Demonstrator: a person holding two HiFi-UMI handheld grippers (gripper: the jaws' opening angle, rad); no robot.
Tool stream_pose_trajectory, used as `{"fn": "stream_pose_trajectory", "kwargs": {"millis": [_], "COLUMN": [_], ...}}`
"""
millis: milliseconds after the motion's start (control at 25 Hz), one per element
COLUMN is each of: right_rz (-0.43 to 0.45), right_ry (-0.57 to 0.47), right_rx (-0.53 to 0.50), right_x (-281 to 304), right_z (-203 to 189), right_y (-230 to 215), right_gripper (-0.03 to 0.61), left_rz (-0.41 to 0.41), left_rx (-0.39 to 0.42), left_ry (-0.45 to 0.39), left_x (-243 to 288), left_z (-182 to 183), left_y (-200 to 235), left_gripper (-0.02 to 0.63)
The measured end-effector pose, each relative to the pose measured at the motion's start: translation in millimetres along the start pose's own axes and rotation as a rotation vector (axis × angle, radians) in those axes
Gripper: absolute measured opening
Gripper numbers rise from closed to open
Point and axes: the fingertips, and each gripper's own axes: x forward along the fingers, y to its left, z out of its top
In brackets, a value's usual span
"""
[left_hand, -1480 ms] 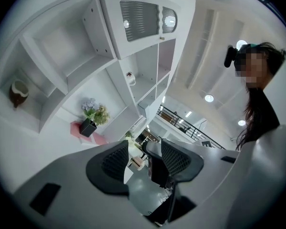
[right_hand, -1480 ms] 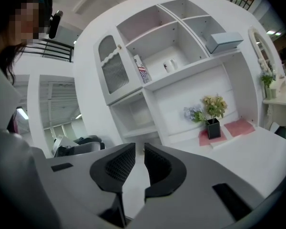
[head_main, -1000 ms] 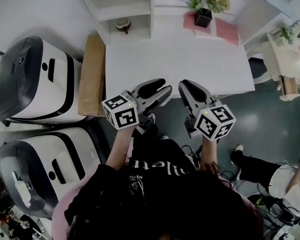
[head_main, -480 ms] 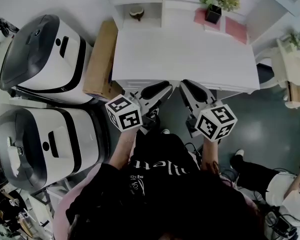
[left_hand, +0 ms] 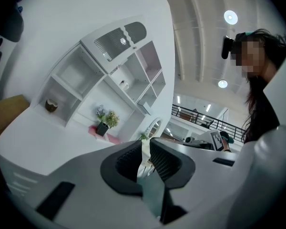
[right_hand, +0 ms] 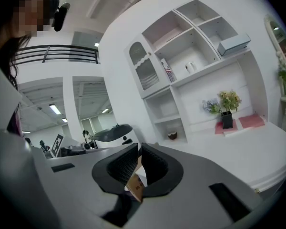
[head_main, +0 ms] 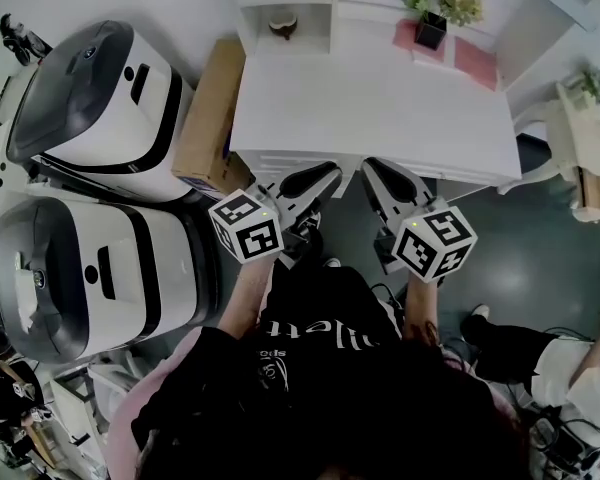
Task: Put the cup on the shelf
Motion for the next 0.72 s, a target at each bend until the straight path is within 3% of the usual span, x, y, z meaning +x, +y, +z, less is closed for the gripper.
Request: {"fn": "stream_pose_trajectory", "kwargs": {"millis": [720], "right_rz": [-0.006], "right_ry": [-0.007], "right_rx": [0.001], "right_x": [-8], "right_z": [-3], "right_y": [1], "right_gripper": [0.058], "left_rz": [0.005], "left_rx": [0.006], "left_ry": [0.049], "left_x": [1], "left_z": [-12], "left_y": [-1], "left_gripper": [0.063]}}
